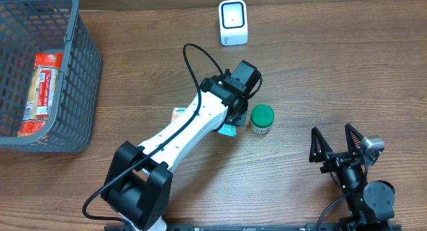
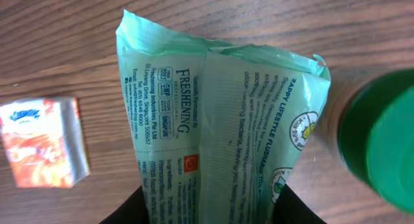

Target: Scan the item barcode

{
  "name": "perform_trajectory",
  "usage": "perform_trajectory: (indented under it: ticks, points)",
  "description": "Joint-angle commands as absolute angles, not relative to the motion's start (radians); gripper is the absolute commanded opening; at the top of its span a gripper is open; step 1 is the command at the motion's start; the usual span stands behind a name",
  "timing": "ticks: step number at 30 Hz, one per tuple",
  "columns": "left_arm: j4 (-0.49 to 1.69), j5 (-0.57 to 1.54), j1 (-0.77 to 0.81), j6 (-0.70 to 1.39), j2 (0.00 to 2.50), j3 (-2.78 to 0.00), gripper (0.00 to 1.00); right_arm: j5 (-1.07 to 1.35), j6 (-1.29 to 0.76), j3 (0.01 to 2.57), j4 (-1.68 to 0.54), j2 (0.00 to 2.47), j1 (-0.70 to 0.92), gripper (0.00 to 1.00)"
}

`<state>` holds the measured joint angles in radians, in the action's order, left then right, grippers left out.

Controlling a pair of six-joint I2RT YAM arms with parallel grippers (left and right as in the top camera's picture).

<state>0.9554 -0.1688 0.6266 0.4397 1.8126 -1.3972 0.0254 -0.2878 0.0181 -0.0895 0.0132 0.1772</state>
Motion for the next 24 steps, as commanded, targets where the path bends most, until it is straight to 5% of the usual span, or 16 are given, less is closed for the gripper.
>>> perform_trajectory:
  ticks: [1,5,12,24]
  points:
    - [0.910,-0.170,0.635,0.520,1.824,-1.336,0.33,0.024,-0.281,0.008,-0.084,0.008,0.175,1.00]
    - [0.884,-0.149,0.634,0.532,1.825,-1.288,0.38,0.024,-0.281,0.008,-0.084,0.008,0.175,1.00]
    - [0.878,-0.133,0.622,0.527,1.822,-1.295,0.84,0.024,-0.281,0.008,-0.084,0.008,0.175,1.00]
    - [1.062,-0.143,0.305,0.422,1.816,-1.464,0.77,0.024,-0.281,0.008,-0.084,0.008,0.175,1.00]
